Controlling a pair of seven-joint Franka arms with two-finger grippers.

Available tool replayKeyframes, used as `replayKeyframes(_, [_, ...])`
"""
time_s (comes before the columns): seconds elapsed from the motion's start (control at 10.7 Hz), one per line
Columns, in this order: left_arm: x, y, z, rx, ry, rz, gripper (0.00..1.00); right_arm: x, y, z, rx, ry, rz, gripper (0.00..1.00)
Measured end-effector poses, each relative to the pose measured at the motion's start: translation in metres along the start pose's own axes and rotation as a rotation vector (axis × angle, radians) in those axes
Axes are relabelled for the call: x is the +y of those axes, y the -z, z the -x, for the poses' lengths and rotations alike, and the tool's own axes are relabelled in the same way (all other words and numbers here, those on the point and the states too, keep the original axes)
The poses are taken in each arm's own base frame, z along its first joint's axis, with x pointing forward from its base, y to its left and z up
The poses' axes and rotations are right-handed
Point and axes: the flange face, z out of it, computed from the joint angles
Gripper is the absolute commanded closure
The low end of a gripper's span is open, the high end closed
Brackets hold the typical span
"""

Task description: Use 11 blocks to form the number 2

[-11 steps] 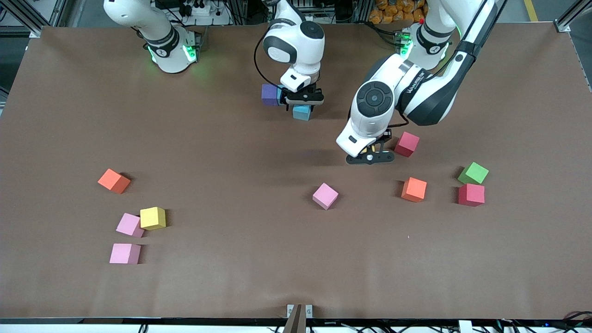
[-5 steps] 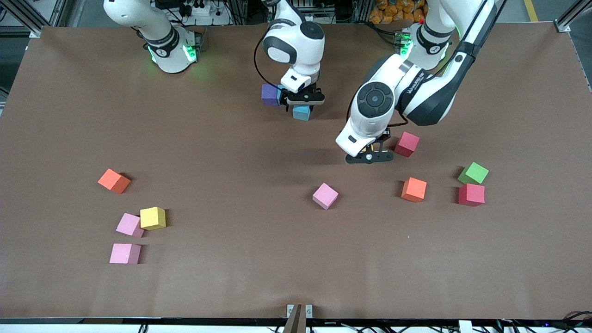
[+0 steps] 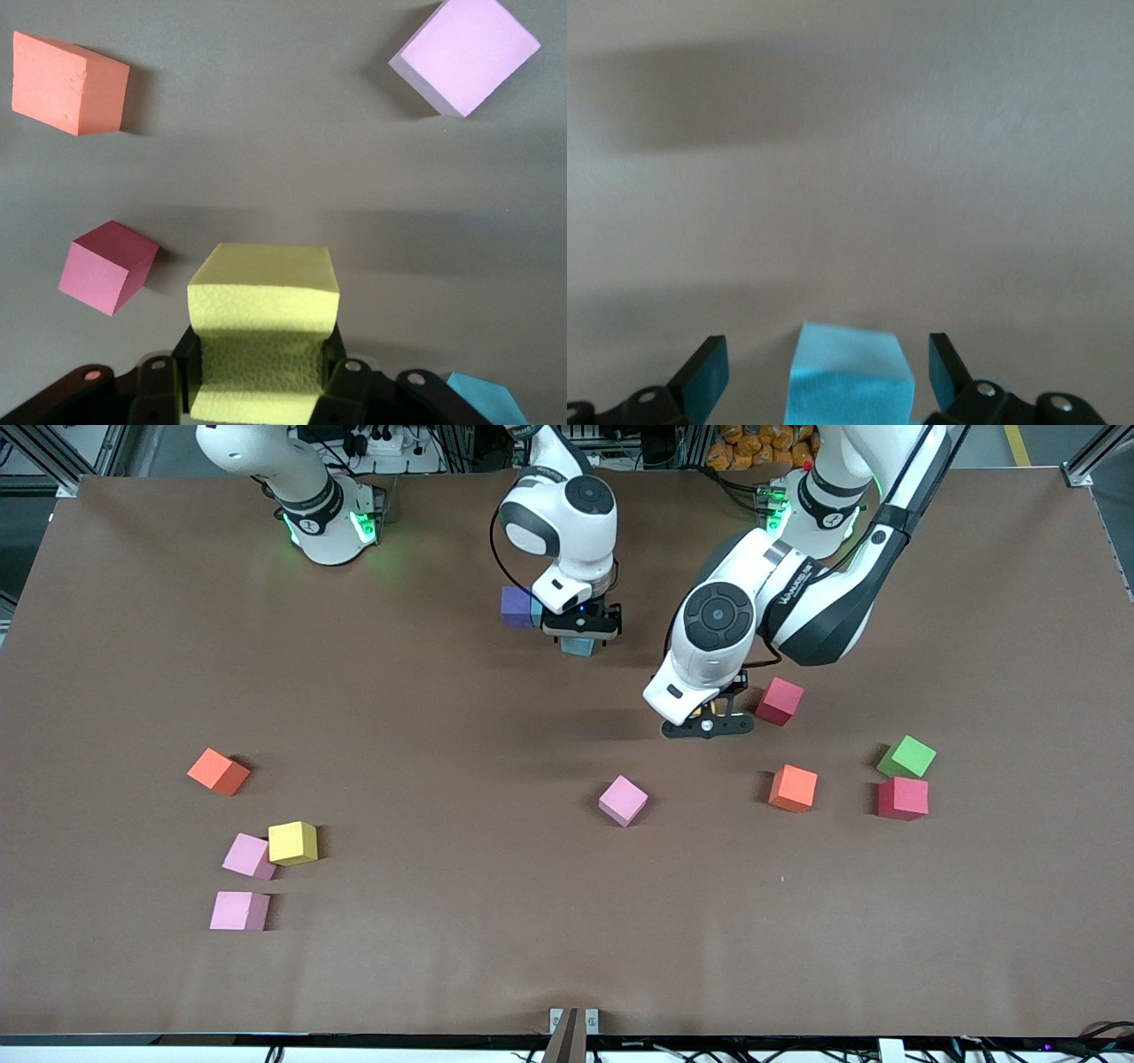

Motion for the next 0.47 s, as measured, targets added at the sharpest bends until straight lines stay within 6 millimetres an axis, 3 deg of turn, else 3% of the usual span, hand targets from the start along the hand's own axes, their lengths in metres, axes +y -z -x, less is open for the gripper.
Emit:
replayKeyframes(0.19, [0.001, 0.000, 0.001, -0.011, 0.005, 0.011, 0.69, 0.018, 0.012, -0.047, 0.008, 0.059, -0.019, 0.00])
replayKeyframes(0.47, [0.003, -0.003, 0.004, -0.030, 0.010, 0.025, 0.69, 0.078, 0.020, -0.140, 0.018, 0.252, -0.003, 0.00])
